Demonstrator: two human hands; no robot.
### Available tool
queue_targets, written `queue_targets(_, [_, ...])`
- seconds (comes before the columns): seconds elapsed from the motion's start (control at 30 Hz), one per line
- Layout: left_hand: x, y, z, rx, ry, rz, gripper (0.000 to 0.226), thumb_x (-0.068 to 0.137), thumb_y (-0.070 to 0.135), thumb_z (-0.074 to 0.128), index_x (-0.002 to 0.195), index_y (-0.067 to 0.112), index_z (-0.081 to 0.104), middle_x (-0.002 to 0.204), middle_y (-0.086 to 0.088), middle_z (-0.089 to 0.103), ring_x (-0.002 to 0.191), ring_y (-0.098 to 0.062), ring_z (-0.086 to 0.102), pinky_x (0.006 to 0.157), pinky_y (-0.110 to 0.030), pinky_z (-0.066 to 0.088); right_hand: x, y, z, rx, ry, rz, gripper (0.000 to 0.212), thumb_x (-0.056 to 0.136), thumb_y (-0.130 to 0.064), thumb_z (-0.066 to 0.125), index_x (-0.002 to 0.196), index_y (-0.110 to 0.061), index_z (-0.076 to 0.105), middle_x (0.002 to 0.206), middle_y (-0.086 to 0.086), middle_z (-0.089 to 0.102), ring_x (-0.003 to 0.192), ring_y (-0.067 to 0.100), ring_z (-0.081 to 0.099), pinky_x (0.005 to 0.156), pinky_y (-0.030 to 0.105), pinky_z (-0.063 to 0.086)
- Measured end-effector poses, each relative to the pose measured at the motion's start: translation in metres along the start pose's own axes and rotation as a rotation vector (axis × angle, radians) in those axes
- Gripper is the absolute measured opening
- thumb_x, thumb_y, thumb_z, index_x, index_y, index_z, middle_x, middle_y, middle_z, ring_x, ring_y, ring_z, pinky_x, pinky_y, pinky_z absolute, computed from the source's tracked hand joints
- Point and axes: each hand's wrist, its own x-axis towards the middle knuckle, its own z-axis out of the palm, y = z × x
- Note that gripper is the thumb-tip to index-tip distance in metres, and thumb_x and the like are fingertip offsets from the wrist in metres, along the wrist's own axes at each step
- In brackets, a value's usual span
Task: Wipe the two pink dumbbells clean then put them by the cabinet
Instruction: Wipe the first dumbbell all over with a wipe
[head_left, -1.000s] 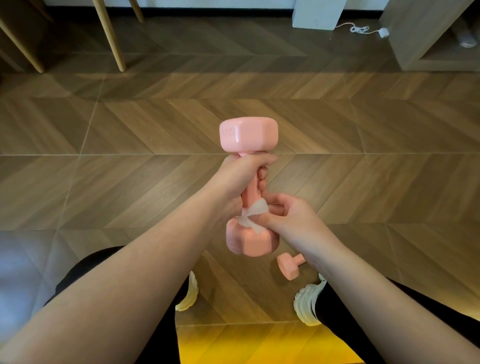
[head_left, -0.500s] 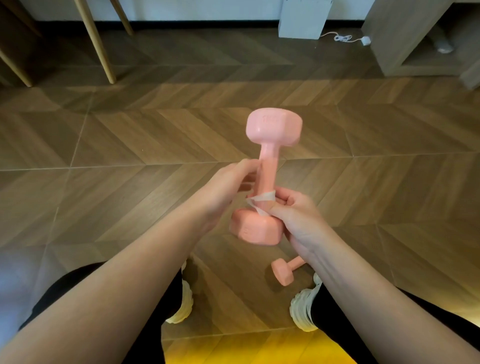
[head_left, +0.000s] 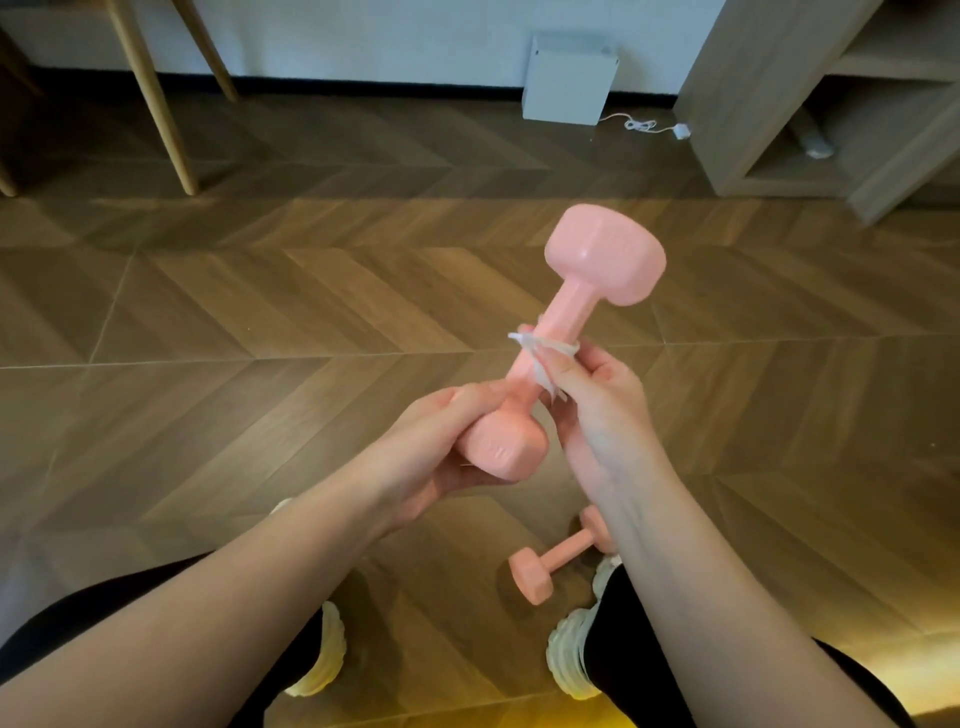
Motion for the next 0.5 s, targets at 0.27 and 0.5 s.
queue_targets(0.27, [0.0019, -0.0003, -0.0031, 0.235, 0.089, 0.147, 0.063, 0.061, 0.039, 0.071, 0.118, 0.016, 0.059, 0.108, -0.009, 0.066, 0.081, -0.011, 0.068, 0.063, -0.025, 0.055, -0.0004, -0.0076, -0.0054, 0.137, -0.017, 0.007, 0.031, 0.076, -0.032, 0.067, 0.106, -0.024, 0.071, 0.109, -0.003, 0.077, 0.104, 0.009, 0.071, 0.108, 0.041, 0.041])
queue_targets(0.5, [0.005, -0.0006, -0.0072, 0.313, 0.126, 0.146, 0.06, 0.059, 0.043, 0.071, 0.115, 0.022, 0.059, 0.107, -0.007, 0.066, 0.084, -0.014, 0.068, 0.065, -0.027, 0.056, 0.0076, -0.005, -0.003, -0.044, 0.011, -0.04, 0.019, 0.105, -0.03, 0.044, 0.118, -0.026, 0.057, 0.108, 0.0, 0.077, 0.111, 0.01, 0.068, 0.111, 0.042, 0.042])
